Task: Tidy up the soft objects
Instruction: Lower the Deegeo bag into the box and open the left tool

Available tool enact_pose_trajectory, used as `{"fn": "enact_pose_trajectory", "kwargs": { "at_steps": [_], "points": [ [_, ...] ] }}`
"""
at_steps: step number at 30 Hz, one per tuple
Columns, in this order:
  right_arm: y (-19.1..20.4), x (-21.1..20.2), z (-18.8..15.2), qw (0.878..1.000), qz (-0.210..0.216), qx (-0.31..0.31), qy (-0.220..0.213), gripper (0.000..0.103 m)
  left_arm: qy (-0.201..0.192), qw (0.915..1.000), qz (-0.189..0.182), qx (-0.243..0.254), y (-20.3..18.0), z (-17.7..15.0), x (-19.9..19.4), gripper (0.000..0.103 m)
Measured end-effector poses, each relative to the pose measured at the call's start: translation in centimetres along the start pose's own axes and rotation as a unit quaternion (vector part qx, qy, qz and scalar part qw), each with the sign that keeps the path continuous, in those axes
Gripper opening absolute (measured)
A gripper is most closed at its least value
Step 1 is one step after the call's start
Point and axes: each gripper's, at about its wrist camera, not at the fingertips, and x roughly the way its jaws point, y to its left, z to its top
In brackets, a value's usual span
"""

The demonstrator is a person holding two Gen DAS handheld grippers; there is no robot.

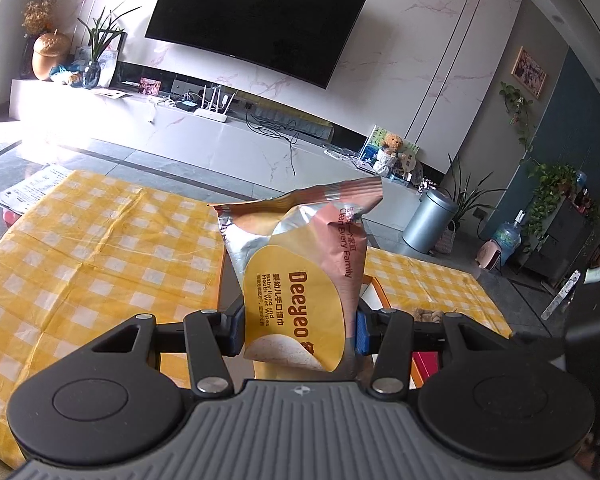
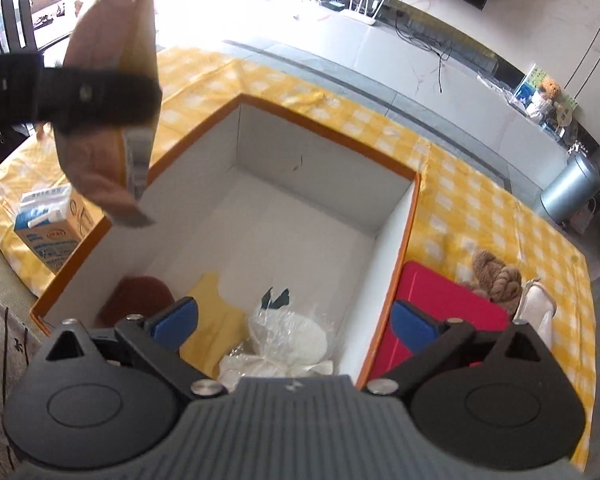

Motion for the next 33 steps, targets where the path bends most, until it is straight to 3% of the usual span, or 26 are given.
{"fn": "enact_pose_trajectory", "kwargs": {
  "at_steps": [3, 6, 8, 10, 14, 17, 20, 25, 27, 29, 33],
  "points": [
    [-1.7, -1.3, 1.5, 0.998, 0.005, -0.012, -0.066, 0.1, 0.012, 0.9999, 0.006, -0.004, -0.2, -0.2, 0.8, 0.056],
    [-4.6, -2.2, 2.2, 0.991, -0.005, 0.055, -0.125, 0.101, 0.019, 0.9996, 0.017, 0.009, -0.5, -0.4, 1.6, 0.056],
    [-6.8, -2.0, 2.4, 0.981, 0.032, 0.124, -0.148, 0.101, 0.021, 0.9994, 0.023, 0.014, -0.7, -0.6, 2.1, 0.056],
    [-8.1, -1.0, 2.1, 0.971, 0.075, 0.173, -0.149, 0.101, 0.029, 0.999, 0.026, 0.02, -0.9, -0.9, 2.9, 0.056],
    [-8.9, 1.3, 0.3, 0.96, 0.098, 0.226, -0.131, 0.101, 0.073, 0.997, 0.013, 0.02, -0.6, -1.5, 4.9, 0.056],
    [-9.2, 2.6, -1.8, 0.938, 0.159, 0.275, -0.137, 0.101, 0.093, 0.9951, 0.014, 0.028, -0.8, -1.9, 6.0, 0.056],
    [-9.8, 3.4, -3.8, 0.912, 0.202, 0.319, -0.162, 0.101, 0.11, 0.9909, 0.049, 0.059, -1.6, -2.5, 7.0, 0.056],
    [-10.8, 4.0, -6.6, 0.9, 0.206, 0.348, -0.163, 0.101, 0.149, 0.9813, 0.08, 0.092, -2.5, -3.9, 8.7, 0.056],
    [-11.4, 3.7, -7.4, 0.885, 0.236, 0.362, -0.172, 0.101, 0.154, 0.9781, 0.097, 0.101, -2.8, -4.1, 9.2, 0.056],
    [-12.2, 3.0, -8.2, 0.869, 0.257, 0.378, -0.188, 0.101, 0.153, 0.975, 0.12, 0.107, -3.1, -4.4, 9.4, 0.056],
    [-13.3, 1.2, -8.3, 0.86, 0.249, 0.388, -0.22, 0.101, 0.143, 0.9656, 0.165, 0.141, -3.9, -5.1, 9.2, 0.064]
  ]
}}
